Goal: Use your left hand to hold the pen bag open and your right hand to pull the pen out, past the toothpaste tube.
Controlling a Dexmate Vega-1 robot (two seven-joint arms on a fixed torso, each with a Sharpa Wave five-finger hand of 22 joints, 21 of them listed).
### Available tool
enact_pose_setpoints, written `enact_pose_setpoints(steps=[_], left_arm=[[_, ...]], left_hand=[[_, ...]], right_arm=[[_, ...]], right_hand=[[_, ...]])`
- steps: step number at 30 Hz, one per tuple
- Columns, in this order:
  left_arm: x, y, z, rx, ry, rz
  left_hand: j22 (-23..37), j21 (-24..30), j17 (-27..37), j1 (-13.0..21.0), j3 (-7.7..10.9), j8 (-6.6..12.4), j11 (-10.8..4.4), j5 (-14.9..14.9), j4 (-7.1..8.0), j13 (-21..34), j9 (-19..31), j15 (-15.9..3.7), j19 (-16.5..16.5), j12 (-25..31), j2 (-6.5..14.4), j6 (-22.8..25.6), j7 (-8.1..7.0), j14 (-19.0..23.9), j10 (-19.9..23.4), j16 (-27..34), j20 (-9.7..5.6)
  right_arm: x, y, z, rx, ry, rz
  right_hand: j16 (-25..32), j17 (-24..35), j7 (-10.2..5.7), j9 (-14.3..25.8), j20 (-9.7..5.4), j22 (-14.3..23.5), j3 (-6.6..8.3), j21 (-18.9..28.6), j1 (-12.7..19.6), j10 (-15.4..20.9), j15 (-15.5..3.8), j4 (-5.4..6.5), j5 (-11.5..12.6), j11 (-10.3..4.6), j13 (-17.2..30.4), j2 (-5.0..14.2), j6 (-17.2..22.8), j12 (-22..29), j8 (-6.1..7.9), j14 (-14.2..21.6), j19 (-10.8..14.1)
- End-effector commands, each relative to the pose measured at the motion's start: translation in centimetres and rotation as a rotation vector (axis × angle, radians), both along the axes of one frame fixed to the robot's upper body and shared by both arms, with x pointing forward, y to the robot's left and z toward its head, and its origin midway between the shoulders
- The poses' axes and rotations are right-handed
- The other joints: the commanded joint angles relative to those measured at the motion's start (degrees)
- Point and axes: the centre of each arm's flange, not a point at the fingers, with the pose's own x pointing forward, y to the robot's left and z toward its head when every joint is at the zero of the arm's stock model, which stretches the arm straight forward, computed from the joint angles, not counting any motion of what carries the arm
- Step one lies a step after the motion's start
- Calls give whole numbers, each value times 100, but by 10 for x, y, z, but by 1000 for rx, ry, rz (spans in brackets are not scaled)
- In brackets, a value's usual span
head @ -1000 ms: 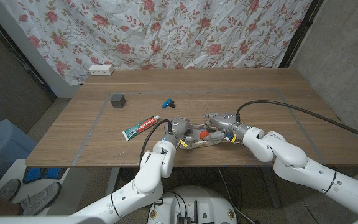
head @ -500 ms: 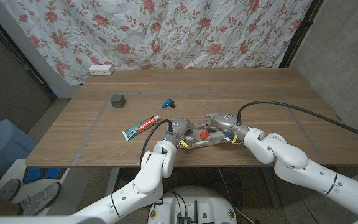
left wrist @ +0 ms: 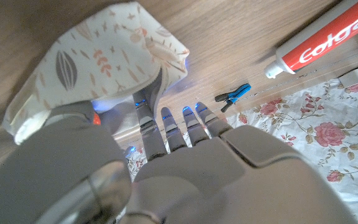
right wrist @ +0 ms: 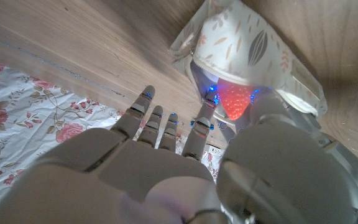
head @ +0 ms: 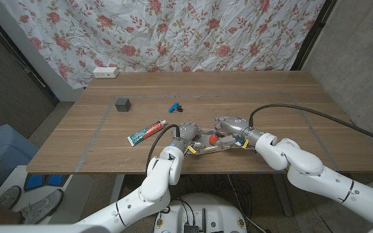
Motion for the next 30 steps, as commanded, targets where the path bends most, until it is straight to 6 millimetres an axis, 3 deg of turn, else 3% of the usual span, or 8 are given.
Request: enact_pose_setpoints(steps=[1,19,30], left_arm=[[0,0,3,14,-7,-7],[-6,1,14,29,-15,3],[-7,3,21,37,-30,4]], left_hand=[[15,66,16,42,41,52,-21,16,-41,33,30,-110,106,47,61,142,-22,108,116,43,-2],[16,86,15,248,146,97,-135,27,-105,33,35,-213,280,71,174,376,-45,311,308,58,-4],[17,98,15,397,224,99,-124,44,-123,33,39,-245,391,77,273,468,-22,442,405,69,-25]], right_arm=[[-3,-1,9,37,-3,15],[-8,-8,21,76,-8,26],[-10,-10,29,101,0,41]], right_hand=[[48,19,-16,11,-11,11,3,19,0,36,-19,10,35,3,12,-12,42,14,29,48,25],[46,28,-15,19,-14,11,-19,10,11,62,-2,22,32,11,12,-12,37,10,38,30,29],[51,34,-12,25,-17,12,-36,7,10,78,8,33,31,8,12,-9,71,8,58,35,33]])
